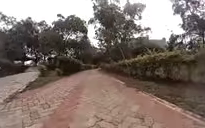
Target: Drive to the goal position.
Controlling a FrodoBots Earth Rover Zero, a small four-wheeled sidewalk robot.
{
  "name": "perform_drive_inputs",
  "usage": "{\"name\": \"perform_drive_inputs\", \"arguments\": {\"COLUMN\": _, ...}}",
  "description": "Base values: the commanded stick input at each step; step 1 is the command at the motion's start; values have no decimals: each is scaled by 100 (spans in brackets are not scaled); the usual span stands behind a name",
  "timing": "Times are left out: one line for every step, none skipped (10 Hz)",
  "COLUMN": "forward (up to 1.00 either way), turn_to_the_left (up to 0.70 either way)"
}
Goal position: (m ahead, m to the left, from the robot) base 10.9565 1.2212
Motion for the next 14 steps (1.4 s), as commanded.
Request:
{"name": "perform_drive_inputs", "arguments": {"forward": 70, "turn_to_the_left": 0}}
{"name": "perform_drive_inputs", "arguments": {"forward": 70, "turn_to_the_left": 0}}
{"name": "perform_drive_inputs", "arguments": {"forward": 70, "turn_to_the_left": 0}}
{"name": "perform_drive_inputs", "arguments": {"forward": 70, "turn_to_the_left": 0}}
{"name": "perform_drive_inputs", "arguments": {"forward": 70, "turn_to_the_left": 13}}
{"name": "perform_drive_inputs", "arguments": {"forward": 70, "turn_to_the_left": 30}}
{"name": "perform_drive_inputs", "arguments": {"forward": 70, "turn_to_the_left": 33}}
{"name": "perform_drive_inputs", "arguments": {"forward": 70, "turn_to_the_left": 34}}
{"name": "perform_drive_inputs", "arguments": {"forward": 70, "turn_to_the_left": 17}}
{"name": "perform_drive_inputs", "arguments": {"forward": 70, "turn_to_the_left": 1}}
{"name": "perform_drive_inputs", "arguments": {"forward": 70, "turn_to_the_left": 0}}
{"name": "perform_drive_inputs", "arguments": {"forward": 70, "turn_to_the_left": 0}}
{"name": "perform_drive_inputs", "arguments": {"forward": 70, "turn_to_the_left": 0}}
{"name": "perform_drive_inputs", "arguments": {"forward": 70, "turn_to_the_left": 0}}
